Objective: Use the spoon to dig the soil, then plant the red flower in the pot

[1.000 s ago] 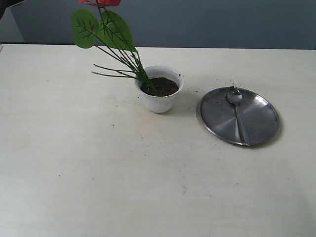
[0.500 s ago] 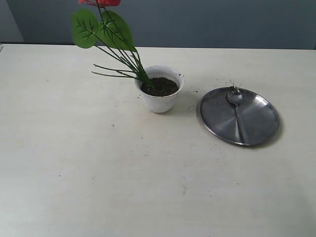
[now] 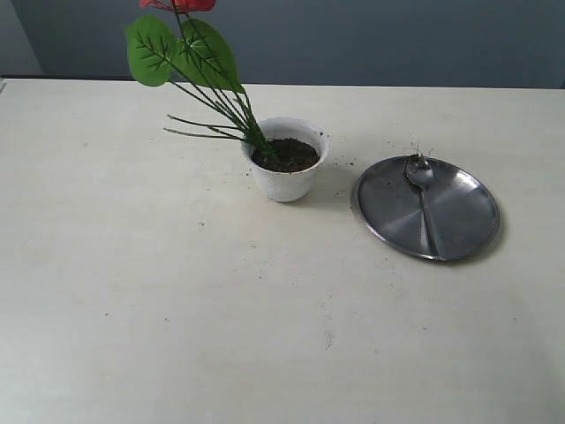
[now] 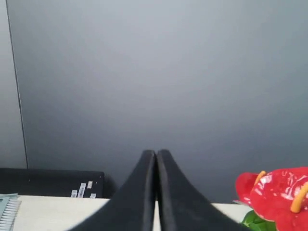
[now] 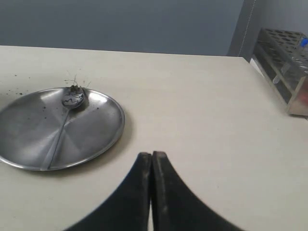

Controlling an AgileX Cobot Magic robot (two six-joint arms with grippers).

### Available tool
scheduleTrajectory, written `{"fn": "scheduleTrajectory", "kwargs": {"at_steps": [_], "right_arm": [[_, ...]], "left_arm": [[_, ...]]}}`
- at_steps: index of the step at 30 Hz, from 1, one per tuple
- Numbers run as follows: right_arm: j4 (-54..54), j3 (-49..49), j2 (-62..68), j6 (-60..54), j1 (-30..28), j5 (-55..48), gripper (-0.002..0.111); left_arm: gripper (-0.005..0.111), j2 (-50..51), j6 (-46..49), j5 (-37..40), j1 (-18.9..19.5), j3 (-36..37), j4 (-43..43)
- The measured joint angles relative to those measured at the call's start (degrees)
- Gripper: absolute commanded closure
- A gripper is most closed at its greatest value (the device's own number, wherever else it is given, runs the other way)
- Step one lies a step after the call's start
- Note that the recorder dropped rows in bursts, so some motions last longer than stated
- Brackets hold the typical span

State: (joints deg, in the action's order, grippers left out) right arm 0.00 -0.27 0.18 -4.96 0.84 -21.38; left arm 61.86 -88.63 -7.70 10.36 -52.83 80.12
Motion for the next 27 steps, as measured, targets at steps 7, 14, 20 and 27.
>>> {"fn": "scheduleTrajectory", "kwargs": {"at_steps": [7, 14, 20, 27], "right_arm": [[0.0, 0.0, 0.0, 0.0, 0.0, 0.0, 0.108], [0.0, 0.0, 0.0, 0.0, 0.0, 0.0, 0.108], [0.0, 0.0, 0.0, 0.0, 0.0, 0.0, 0.108], [0.0, 0.0, 0.0, 0.0, 0.0, 0.0, 0.108]], "left_arm": [[0.106, -8.2, 0.0, -2.7, 0.0, 2.9, -0.4], [0.106, -11.0, 0.0, -8.0, 0.0, 4.6, 3.7], [0.106, -11.4, 0.0, -14.4, 0.0, 4.6, 2.8], [0.106, -11.5, 0.5, -20.8, 0.0, 4.6, 3.1]]}}
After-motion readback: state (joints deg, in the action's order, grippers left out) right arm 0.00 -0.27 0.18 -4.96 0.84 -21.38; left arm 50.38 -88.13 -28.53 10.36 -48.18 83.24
